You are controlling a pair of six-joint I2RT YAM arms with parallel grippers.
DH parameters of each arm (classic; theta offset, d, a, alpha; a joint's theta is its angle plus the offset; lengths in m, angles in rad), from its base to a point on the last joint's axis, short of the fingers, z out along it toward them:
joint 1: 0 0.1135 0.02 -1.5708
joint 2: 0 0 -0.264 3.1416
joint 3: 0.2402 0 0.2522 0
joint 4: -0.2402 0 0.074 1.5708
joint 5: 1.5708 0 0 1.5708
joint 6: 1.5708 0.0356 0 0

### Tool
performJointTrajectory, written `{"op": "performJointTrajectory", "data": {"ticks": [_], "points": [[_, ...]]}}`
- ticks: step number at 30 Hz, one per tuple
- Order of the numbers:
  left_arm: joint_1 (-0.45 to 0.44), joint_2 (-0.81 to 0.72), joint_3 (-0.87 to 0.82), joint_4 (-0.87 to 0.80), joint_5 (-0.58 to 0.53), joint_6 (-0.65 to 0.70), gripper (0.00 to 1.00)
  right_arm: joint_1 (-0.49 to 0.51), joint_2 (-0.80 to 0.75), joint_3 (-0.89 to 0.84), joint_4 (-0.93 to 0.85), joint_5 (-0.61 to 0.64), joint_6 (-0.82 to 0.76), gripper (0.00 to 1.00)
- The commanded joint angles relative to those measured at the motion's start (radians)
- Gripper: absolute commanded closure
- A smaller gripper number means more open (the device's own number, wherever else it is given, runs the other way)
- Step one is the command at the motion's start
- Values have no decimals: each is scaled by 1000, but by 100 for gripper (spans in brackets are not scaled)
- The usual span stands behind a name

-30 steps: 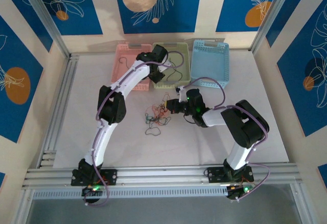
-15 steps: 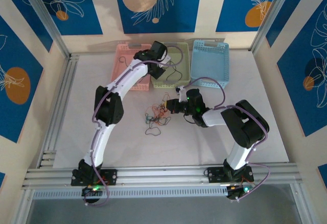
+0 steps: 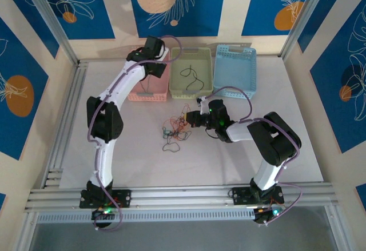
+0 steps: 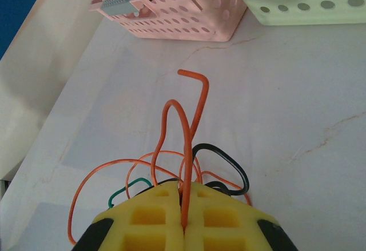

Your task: Untangle the cables

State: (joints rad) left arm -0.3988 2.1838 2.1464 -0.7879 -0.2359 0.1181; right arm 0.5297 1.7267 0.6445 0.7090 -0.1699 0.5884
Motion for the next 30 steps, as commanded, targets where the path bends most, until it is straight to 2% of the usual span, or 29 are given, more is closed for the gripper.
{"op": "performJointTrajectory", "data": {"ticks": [1, 6, 13, 18, 20, 23, 25, 30], "points": [[18, 28, -36, 2, 37, -46, 100, 4, 10, 15, 1, -20, 8, 98], [17, 59, -60, 9, 119, -66, 100, 4, 12, 19, -3, -22, 8, 99], [7, 86, -55, -28, 162, -75, 100, 6, 13, 23, -5, -20, 8, 98], [6, 36, -50, -27, 183, -84, 82, 7, 16, 25, -10, -22, 4, 98], [7, 18, -30, -39, 177, -85, 65, 9, 16, 27, -11, -20, 2, 98], [7, -4, -6, -59, 190, -84, 51, 12, 16, 27, -13, -18, 0, 98], [6, -22, 2, -72, 197, -88, 47, 13, 16, 27, -14, -17, -1, 98], [3, -155, -75, -46, 254, -125, 46, 15, 16, 29, -16, -17, -5, 98]]}}
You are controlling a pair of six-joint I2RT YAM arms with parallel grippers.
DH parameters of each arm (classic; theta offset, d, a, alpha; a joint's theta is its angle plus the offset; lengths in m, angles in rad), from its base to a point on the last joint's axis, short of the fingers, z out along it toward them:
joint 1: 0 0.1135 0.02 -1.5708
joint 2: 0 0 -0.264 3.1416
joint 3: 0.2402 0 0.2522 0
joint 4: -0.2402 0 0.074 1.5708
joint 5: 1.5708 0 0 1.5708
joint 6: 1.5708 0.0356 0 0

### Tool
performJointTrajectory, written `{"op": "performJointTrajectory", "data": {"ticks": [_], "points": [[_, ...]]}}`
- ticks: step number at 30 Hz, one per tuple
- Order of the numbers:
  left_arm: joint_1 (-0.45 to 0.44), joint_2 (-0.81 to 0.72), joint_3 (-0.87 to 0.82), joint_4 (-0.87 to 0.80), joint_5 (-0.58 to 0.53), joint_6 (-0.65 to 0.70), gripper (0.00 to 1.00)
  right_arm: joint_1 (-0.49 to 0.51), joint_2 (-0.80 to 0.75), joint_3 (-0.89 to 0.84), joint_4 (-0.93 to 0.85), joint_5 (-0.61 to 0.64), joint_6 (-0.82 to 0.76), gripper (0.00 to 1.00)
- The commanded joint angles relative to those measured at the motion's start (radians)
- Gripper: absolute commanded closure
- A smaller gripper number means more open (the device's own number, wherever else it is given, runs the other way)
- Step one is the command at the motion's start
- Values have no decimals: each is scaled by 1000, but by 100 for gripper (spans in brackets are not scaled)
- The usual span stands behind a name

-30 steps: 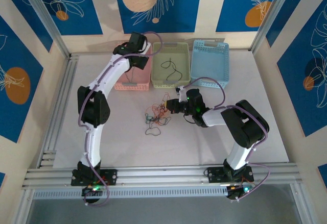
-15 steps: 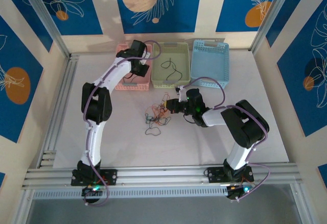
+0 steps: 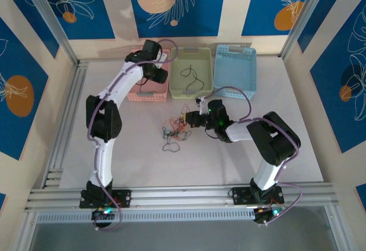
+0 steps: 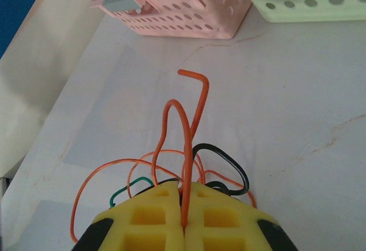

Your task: Untangle the cables

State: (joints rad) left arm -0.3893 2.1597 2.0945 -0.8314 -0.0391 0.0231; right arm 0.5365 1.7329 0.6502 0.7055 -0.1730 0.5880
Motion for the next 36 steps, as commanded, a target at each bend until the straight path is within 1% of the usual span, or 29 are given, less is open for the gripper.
{"op": "performJointTrajectory", "data": {"ticks": [1, 3, 7, 10, 13, 15, 18, 20, 23, 31, 34, 36], "points": [[-11, -184, -81, 28, 86, -48, 46, 9, 7, 23, -13, -13, -5, 98], [-22, -317, -253, 117, 148, -86, 45, 9, 8, 22, -13, -11, -5, 98], [-52, -590, -669, 325, 293, -193, 42, 11, 4, 20, -10, -10, -7, 98], [-83, -750, -933, 450, 398, -270, 40, 15, 7, 25, -15, -10, -13, 98], [-140, -848, -1124, 540, 448, -353, 39, 17, 5, 22, -9, -5, -14, 98], [-202, -889, -1200, 571, 444, -385, 38, 16, 5, 20, -11, -2, -16, 98], [-270, -929, -1274, 596, 390, -406, 36, 19, 4, 22, -13, -1, -17, 98], [-283, -940, -1314, 614, 345, -406, 35, 21, -1, 19, -13, 3, -17, 98], [-295, -904, -1317, 593, 263, -380, 34, 24, -3, 18, -15, 5, -20, 98], [-318, -731, -1231, 644, 275, -341, 35, 28, -3, 21, -24, 10, -25, 98], [-328, -654, -1197, 632, 238, -325, 37, 29, -4, 21, -23, 10, -25, 98], [-339, -619, -1184, 633, 233, -321, 37, 28, -4, 19, -24, 12, -25, 98]]}}
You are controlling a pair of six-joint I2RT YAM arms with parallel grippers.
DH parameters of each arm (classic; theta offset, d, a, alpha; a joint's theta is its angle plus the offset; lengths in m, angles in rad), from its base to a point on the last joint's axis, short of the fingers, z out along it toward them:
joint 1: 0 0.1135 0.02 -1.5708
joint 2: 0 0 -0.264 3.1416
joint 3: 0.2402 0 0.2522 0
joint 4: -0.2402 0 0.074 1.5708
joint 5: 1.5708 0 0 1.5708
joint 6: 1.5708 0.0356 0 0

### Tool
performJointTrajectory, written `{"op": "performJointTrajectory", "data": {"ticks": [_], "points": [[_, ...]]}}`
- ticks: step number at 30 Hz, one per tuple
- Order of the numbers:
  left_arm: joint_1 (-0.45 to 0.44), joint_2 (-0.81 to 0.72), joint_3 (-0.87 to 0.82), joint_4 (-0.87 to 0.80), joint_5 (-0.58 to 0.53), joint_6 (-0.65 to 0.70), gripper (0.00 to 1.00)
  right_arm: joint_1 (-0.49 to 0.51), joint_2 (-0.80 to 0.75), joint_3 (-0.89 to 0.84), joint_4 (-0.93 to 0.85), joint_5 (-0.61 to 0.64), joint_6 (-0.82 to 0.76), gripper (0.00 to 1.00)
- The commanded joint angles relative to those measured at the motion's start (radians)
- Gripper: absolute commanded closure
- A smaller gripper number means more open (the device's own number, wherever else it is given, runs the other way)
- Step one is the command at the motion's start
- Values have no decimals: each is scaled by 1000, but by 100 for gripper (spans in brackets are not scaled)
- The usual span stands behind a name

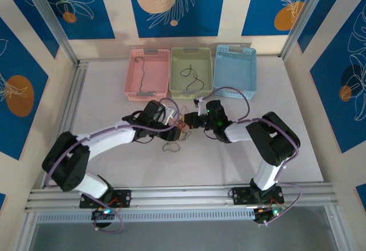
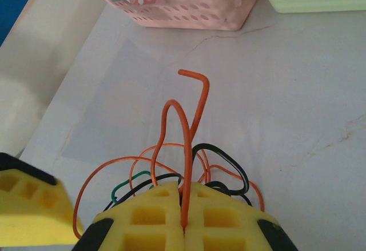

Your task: Untangle the cables

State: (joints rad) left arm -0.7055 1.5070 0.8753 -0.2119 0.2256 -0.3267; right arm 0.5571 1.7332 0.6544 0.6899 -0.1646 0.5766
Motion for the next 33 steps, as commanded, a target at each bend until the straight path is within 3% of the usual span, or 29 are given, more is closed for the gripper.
{"op": "performJointTrajectory", "data": {"ticks": [1, 6, 10, 16, 18, 22, 33], "points": [[-28, 49, 40, 16, -39, 34, 38, 8, -5, 16, -9, 3, -12, 98], [-44, 126, 55, -13, -110, 50, 46, 8, -5, 17, -10, 3, -15, 98], [-53, 111, 18, 13, -147, 48, 58, 8, -5, 17, -9, 4, -15, 98], [-54, 33, -52, 59, -163, 23, 93, 7, -6, 18, -12, 2, -17, 98], [-53, -6, -63, 43, -187, 22, 100, 7, -10, 13, -7, 3, -16, 98], [-51, -122, -75, -38, -264, 21, 100, 0, -24, -2, 8, 0, -8, 87], [-39, -451, -7, -264, -333, 14, 100, -44, -113, -88, 61, -27, 38, 82]]}}
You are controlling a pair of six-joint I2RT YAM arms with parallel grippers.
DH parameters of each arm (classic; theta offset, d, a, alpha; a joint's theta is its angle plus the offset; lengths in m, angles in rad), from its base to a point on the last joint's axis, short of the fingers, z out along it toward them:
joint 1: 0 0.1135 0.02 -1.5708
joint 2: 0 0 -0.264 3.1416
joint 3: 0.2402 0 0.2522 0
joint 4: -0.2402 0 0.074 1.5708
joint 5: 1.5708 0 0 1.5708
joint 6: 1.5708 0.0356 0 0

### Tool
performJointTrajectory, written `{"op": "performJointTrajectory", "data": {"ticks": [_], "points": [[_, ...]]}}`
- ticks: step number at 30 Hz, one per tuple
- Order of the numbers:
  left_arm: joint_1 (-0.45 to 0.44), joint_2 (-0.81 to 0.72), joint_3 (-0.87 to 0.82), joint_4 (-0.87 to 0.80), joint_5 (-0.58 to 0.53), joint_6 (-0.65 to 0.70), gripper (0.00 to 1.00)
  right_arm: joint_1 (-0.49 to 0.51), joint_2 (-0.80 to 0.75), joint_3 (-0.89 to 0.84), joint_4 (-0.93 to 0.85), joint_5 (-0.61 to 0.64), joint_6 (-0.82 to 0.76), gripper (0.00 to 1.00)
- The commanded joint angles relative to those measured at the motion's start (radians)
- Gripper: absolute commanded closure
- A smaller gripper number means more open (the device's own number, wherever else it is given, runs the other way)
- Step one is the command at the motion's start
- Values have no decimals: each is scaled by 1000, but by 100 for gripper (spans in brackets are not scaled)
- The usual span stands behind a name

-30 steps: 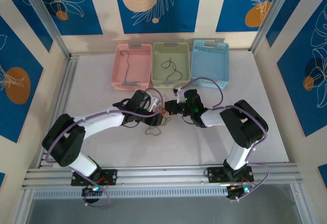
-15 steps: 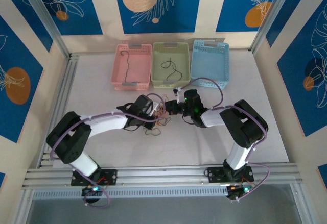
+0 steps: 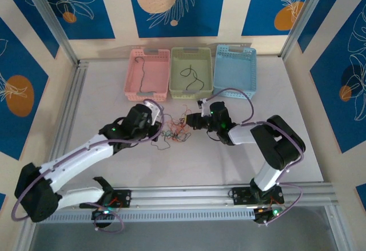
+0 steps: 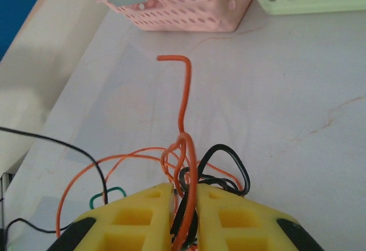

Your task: Untangle the cables

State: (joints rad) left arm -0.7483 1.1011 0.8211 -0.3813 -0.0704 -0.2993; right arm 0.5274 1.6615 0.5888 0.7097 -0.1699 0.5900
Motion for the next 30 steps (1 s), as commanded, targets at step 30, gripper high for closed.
{"op": "performJointTrajectory", "data": {"ticks": [30], "points": [[20, -233, 310, -278, 38, -26, 100, -53, -237, -151, 5, -14, 42, 66]]}}
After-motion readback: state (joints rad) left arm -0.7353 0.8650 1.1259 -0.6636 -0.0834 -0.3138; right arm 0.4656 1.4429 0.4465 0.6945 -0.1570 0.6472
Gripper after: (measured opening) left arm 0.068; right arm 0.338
